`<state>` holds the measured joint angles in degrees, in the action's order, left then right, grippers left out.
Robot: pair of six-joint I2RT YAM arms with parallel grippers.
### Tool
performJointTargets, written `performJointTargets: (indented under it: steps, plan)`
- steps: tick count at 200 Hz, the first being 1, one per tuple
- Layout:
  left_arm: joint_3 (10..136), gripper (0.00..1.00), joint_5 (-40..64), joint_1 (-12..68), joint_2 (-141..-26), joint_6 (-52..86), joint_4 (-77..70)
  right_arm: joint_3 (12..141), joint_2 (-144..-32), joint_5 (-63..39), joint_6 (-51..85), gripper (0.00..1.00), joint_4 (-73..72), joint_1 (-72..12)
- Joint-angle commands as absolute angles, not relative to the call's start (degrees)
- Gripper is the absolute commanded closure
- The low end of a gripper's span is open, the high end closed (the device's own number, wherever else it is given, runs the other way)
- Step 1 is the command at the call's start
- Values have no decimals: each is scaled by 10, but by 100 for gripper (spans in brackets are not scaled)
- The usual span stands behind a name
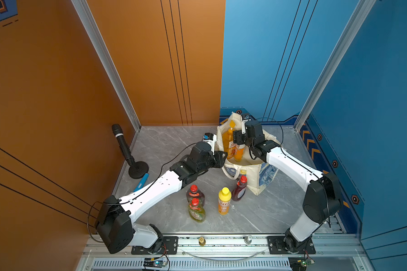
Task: Pack dish soap into the shopping bag
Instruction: Place the bottle of dish soap in the shopping bag, then pick up the bottle of dish soap at the center of the board.
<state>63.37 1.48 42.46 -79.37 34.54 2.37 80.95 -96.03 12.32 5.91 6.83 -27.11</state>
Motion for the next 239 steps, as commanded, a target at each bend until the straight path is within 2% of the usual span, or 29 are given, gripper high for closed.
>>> performJointTargets:
  steps: [1,28,49,77,98,121,127,145,187,239]
  plan:
    - [624,59,7,432,-787,346,29,834,-930,137,61,16,95,-275]
    - [624,58,9,432,-786,347,28,853,-916,124,73,14,126,-275]
    - [625,53,9,432,-785,346,28,863,-892,105,82,10,144,-277]
    - [623,40,8,432,-776,343,28,872,-855,98,100,4,168,-276]
    - [623,26,5,431,-766,339,35,874,-825,78,107,0,187,-277]
    - [619,14,1,430,-747,332,42,873,-796,75,111,0,219,-286]
    - [618,8,0,429,-742,330,44,871,-788,80,111,0,226,-290]
    - [611,2,-2,427,-721,320,49,864,-763,97,109,0,250,-310]
    - [568,2,-28,423,-655,291,53,844,-706,194,89,0,310,-398]
    - [488,2,-117,404,-552,265,50,838,-676,317,119,0,426,-581]
